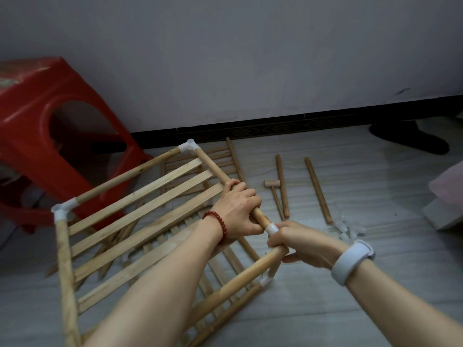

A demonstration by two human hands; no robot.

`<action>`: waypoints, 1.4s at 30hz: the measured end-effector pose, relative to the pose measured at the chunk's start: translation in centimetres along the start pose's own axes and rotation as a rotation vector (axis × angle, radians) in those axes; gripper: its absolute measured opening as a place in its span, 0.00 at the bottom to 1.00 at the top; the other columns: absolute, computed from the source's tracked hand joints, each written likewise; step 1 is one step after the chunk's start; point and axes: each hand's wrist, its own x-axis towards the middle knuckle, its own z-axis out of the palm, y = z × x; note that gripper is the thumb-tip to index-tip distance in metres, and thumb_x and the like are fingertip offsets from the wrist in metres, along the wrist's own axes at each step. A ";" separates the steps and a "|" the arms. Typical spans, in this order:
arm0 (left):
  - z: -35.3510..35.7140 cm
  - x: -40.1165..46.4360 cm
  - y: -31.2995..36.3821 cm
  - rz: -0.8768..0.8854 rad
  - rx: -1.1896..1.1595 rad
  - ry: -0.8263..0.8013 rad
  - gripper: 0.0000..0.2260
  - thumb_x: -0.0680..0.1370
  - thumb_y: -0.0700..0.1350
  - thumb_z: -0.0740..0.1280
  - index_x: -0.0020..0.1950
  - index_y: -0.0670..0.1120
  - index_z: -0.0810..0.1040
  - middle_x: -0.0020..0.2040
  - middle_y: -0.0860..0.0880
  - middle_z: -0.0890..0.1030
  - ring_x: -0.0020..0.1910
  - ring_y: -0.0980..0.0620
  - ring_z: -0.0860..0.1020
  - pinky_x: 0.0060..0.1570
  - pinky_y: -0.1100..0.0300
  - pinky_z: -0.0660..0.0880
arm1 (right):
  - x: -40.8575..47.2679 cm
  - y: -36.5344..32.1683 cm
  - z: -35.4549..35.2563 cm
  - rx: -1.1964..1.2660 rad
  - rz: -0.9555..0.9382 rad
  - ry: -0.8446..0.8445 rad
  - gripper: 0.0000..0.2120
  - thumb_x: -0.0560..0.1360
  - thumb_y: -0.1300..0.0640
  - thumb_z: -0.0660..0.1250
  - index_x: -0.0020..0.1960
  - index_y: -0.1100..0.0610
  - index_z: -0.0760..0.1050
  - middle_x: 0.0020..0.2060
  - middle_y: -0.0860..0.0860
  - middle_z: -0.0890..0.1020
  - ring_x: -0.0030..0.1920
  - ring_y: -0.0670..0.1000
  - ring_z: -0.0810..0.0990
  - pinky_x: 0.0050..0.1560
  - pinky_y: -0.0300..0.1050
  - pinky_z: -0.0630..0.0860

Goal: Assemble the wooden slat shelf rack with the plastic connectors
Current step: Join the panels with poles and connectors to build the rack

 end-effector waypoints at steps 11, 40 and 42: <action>-0.2 -0.1 -0.8 0.040 -0.013 0.034 0.18 0.62 0.63 0.53 0.36 0.50 0.68 0.37 0.54 0.68 0.43 0.54 0.62 0.57 0.56 0.52 | -0.1 -0.9 1.9 -0.344 -0.104 0.163 0.09 0.78 0.58 0.56 0.40 0.57 0.68 0.33 0.52 0.73 0.39 0.54 0.77 0.44 0.48 0.77; -1.2 -2.8 -0.9 -0.079 -0.105 -0.040 0.18 0.73 0.57 0.65 0.60 0.52 0.73 0.66 0.50 0.68 0.72 0.50 0.57 0.73 0.44 0.48 | 0.3 0.7 -0.2 -0.074 -0.234 0.071 0.12 0.81 0.49 0.55 0.48 0.56 0.71 0.36 0.49 0.72 0.36 0.44 0.73 0.34 0.34 0.73; -1.6 -4.5 0.5 -0.034 -0.162 0.200 0.14 0.73 0.55 0.61 0.54 0.50 0.77 0.58 0.49 0.74 0.63 0.49 0.68 0.63 0.46 0.69 | 0.3 0.7 -0.2 -0.077 -0.225 0.077 0.12 0.81 0.49 0.55 0.47 0.56 0.71 0.35 0.49 0.72 0.36 0.44 0.73 0.35 0.35 0.72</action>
